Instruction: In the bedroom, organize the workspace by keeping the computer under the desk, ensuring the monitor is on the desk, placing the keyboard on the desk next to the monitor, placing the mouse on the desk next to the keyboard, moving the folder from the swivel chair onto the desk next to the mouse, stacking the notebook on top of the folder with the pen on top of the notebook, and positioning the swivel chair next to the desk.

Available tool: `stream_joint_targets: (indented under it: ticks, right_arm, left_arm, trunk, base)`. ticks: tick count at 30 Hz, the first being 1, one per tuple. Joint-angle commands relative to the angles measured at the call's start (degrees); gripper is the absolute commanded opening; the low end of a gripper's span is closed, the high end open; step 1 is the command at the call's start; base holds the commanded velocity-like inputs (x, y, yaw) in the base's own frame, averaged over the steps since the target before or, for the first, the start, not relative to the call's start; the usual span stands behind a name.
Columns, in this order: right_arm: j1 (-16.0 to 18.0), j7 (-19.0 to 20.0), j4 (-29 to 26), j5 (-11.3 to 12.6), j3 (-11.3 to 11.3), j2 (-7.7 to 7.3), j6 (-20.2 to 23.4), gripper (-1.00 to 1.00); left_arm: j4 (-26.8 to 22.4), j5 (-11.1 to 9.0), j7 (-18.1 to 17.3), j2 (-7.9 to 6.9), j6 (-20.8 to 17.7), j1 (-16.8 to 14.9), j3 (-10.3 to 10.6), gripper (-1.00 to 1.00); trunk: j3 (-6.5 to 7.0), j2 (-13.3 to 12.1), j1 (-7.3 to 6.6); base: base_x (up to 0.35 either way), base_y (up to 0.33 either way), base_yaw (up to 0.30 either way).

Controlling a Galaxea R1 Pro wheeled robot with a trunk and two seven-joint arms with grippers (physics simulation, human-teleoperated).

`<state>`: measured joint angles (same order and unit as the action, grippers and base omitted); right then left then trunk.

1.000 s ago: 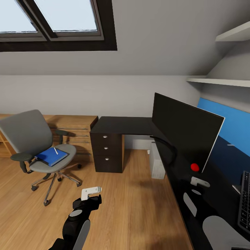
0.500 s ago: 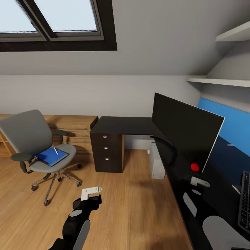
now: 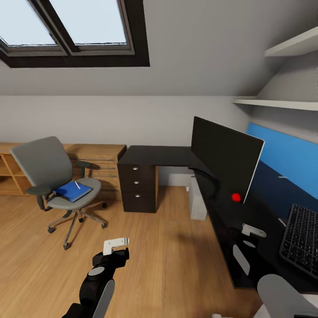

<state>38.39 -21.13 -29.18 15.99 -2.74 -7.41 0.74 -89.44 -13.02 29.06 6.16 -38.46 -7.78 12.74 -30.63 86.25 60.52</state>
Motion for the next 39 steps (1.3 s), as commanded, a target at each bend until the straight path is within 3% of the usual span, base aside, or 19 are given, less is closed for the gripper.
stream_joint_targets:
  ticks: [1, 8, 15, 17, 19, 23, 28, 29, 34, 36, 39]
  right_arm:
    - [0.0, -0.1, -0.1, 0.7, 0.2, 0.00, 0.0, -1.00]
    - [0.0, 0.4, -0.6, 0.8, 0.7, 0.21, -0.2, -1.00]
    - [-0.1, 4.4, -2.6, 0.4, 0.9, 2.03, -0.2, -1.00]
    - [-0.1, 4.7, -2.7, -0.1, 1.4, 2.77, -0.2, -1.00]
    - [-0.2, 4.8, -2.8, -0.9, 3.8, 3.65, -0.2, -1.00]
    - [-0.2, 4.9, -2.9, -1.4, 6.6, 4.55, -0.2, -1.00]
    - [-0.3, 5.0, -2.9, -1.6, 7.6, 5.76, -0.2, -1.00]
    - [-0.3, 4.9, -2.9, -1.7, 7.8, 7.21, -0.3, -1.00]
    - [-0.3, 4.7, -2.9, -1.8, 8.0, 9.45, -0.3, -1.00]
    - [-0.3, 4.5, -4.0, -1.8, 8.9, 11.83, -0.1, -1.00]
    - [-0.4, 4.5, -4.7, -1.8, 9.9, 13.21, -0.1, -1.00]
  left_arm:
    - [0.0, -0.6, 0.6, -0.01, -0.1, 0.0, 0.1, 1.00]
    - [0.2, -0.6, 0.6, -0.01, -0.1, 0.0, 0.0, 1.00]
    - [0.6, -0.5, 0.5, -0.01, 0.0, 0.0, 0.0, 1.00]
    - [0.6, -0.5, 0.5, -0.01, 0.0, 0.0, 0.0, 1.00]
    - [0.7, -0.5, 0.5, -0.01, 0.0, 0.0, 0.0, 1.00]
    - [0.7, -0.5, 0.5, -0.01, 0.0, 0.0, 0.0, 1.00]
    - [0.9, -0.5, 0.5, -0.01, 0.0, 0.0, 0.0, 1.00]
    - [2.2, -0.4, 0.6, 0.05, 0.1, 0.0, 0.1, 1.00]
    - [2.9, -0.3, 0.9, 0.15, 0.1, 0.0, 0.4, 1.00]
    - [3.0, -0.3, 1.0, 0.23, 0.1, 0.0, 0.4, 1.00]
    - [3.1, -0.3, 1.0, 0.19, 0.1, 0.0, 0.4, 1.00]
  trunk:
    - [-0.06, 0.0, -0.04]
    - [-0.06, 0.0, -0.04]
    - [-0.06, 0.0, -0.04]
    - [-0.06, 0.0, -0.04]
    - [-0.06, 0.0, -0.04]
    - [-0.06, 0.0, -0.04]
    - [-0.06, 0.0, -0.04]
    - [-0.06, 0.0, -0.04]
    - [0.48, -1.2, -0.70]
    - [0.84, -2.0, -1.14]
    - [1.38, -3.2, -1.80]
  base:
    - [-0.335, 0.000, 0.000]
    - [-0.331, 0.030, 0.000]
    - [-0.146, 0.262, 0.000]
    - [-0.023, 0.315, 0.000]
    - [-0.011, 0.320, 0.000]
    - [-0.004, 0.325, 0.000]
    - [0.013, 0.277, 0.000]
    - [0.006, 0.049, 0.000]
    - [0.003, 0.022, 0.003]
    - [0.000, 0.003, 0.022]
    - [0.000, 0.001, 0.010]
